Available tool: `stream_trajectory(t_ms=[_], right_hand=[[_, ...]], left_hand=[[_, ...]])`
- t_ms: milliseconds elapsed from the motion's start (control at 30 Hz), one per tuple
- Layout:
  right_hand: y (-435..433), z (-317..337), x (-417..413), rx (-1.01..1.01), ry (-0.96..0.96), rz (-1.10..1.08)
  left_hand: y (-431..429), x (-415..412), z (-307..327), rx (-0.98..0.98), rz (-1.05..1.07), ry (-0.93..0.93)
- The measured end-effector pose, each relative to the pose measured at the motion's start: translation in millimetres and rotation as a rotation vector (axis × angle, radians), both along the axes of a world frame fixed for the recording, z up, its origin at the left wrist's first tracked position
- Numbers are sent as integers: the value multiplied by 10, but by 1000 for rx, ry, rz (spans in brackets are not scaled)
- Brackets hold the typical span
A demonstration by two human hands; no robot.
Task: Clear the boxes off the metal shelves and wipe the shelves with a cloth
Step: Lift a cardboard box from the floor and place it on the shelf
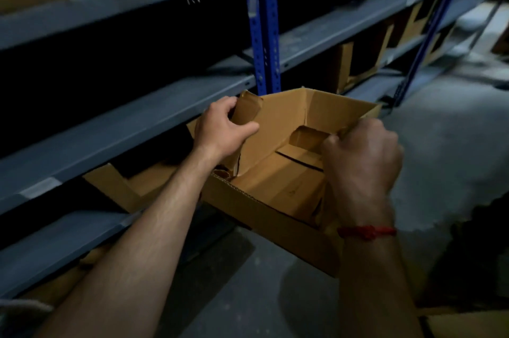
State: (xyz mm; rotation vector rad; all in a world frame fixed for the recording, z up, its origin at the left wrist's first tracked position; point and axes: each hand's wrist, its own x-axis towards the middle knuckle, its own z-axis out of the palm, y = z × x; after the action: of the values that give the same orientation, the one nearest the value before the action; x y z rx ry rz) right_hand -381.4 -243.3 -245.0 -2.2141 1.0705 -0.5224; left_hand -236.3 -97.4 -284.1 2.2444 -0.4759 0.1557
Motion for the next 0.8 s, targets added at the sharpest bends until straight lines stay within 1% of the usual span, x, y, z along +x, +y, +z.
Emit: stream_trajectory(t_ms=[167, 367, 467, 700, 800], right_hand=[[573, 419, -393, -58, -3, 8], [1362, 681, -992, -167, -56, 4], [1775, 800, -1230, -214, -62, 20], [2498, 1044, -1672, -264, -163, 104], [2725, 1120, -1783, -238, -212, 175]], left_hand=[[424, -444, 313, -49, -35, -103], [1337, -1021, 508, -182, -25, -193], [1766, -1316, 652, -193, -13, -239], [2599, -1821, 1076, -215, 25, -335], [2885, -1988, 1190, -215, 78, -373]])
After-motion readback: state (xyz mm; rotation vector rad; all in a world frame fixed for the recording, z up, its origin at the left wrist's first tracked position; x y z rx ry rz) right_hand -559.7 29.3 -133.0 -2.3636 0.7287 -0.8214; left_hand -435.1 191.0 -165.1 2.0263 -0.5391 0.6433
